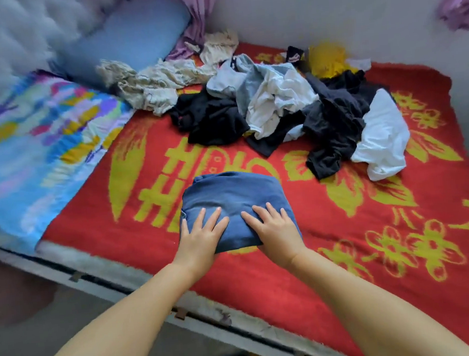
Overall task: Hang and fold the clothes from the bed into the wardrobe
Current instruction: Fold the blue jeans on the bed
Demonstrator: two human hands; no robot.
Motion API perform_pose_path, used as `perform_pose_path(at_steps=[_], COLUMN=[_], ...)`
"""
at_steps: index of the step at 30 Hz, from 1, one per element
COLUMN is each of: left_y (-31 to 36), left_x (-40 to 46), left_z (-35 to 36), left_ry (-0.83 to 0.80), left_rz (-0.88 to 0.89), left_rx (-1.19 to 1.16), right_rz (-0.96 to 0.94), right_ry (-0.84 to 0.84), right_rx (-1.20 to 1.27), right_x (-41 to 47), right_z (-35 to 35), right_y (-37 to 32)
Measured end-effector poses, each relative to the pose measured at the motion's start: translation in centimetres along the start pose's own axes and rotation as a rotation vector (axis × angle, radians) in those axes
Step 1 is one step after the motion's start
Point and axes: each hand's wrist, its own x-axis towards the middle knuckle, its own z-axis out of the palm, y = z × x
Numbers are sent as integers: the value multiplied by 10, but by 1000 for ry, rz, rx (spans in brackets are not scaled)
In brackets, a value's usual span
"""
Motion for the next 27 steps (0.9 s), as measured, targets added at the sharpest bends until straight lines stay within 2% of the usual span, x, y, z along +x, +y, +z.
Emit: perform_pose_path(at_steps=[8,15,22,27], left_y=[-154,-270,-313,-315], left_x=[-165,-387,-585,-666], left_z=[-19,14,66,97], left_ry=[25,-28,-43,5], left_rz=[-349,-657,-947,-1141], left_rx=[-86,-201,-234,-335], right_rz=[-392,-705,-1037,-1252], right_ry=[4,-68,-170,-217], right_rx=[-139,-198,-235,-276], right_x=[40,3,-65,-94], right_z=[-34,-11,31,55], right_y=[-209,-454,-646,-734])
